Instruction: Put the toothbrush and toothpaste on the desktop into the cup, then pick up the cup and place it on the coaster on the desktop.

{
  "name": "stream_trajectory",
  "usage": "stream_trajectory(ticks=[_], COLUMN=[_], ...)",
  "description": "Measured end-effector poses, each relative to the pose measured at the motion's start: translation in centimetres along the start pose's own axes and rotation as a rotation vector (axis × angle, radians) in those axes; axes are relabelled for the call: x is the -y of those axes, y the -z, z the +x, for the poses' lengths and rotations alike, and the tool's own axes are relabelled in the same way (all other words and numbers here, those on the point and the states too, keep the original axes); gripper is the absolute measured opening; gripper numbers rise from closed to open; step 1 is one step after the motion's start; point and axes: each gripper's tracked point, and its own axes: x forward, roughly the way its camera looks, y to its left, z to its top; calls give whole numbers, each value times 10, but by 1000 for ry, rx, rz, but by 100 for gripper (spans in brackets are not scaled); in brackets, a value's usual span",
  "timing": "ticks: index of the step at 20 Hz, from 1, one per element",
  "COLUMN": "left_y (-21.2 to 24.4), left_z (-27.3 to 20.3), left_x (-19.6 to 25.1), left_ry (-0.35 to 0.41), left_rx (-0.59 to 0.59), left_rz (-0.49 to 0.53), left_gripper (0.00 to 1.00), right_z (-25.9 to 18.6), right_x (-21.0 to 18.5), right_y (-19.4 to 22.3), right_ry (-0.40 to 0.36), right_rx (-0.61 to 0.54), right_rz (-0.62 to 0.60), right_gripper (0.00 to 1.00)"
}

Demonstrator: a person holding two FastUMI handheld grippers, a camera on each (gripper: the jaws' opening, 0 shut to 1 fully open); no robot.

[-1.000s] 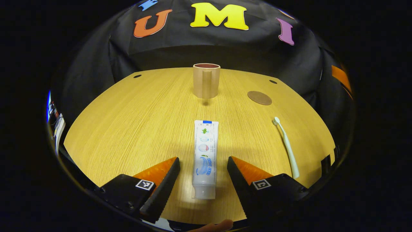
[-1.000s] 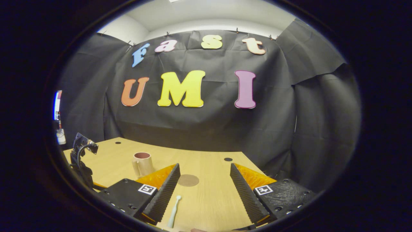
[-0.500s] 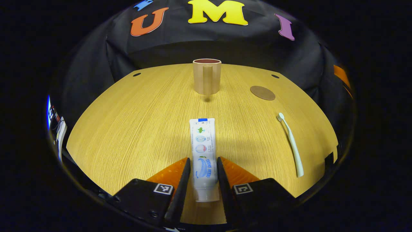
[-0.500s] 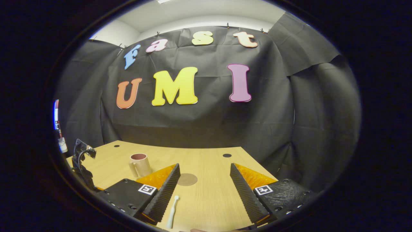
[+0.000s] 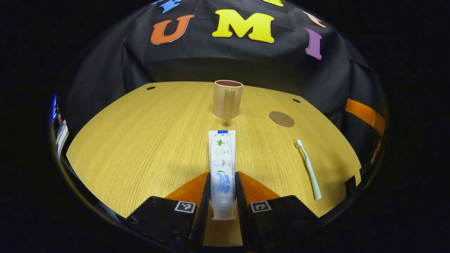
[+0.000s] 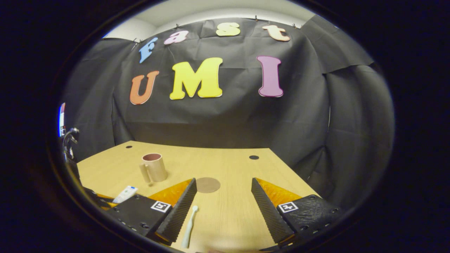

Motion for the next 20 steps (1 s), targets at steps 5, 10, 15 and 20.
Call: stream_trajectory(ticks=[5, 10, 15, 20], left_y=[-29, -58, -72, -69], left_z=[-17, -35, -48, -50], left_x=[3, 3, -1, 2], left_ry=[0, 24, 19, 36], left_rx=[172, 311, 391, 385], left_rz=[-7, -51, -27, -31], left_gripper=[42, 42, 42, 42], right_z=[23, 31, 32, 33], right_x=[-23, -55, -63, -73], right_y=[49, 88, 120, 140], right_ry=[-27, -79, -39, -74], right_rx=[-139, -252, -356, -449], right_rz=[-43, -68, -66, -10], right_gripper=[96, 96, 95, 91])
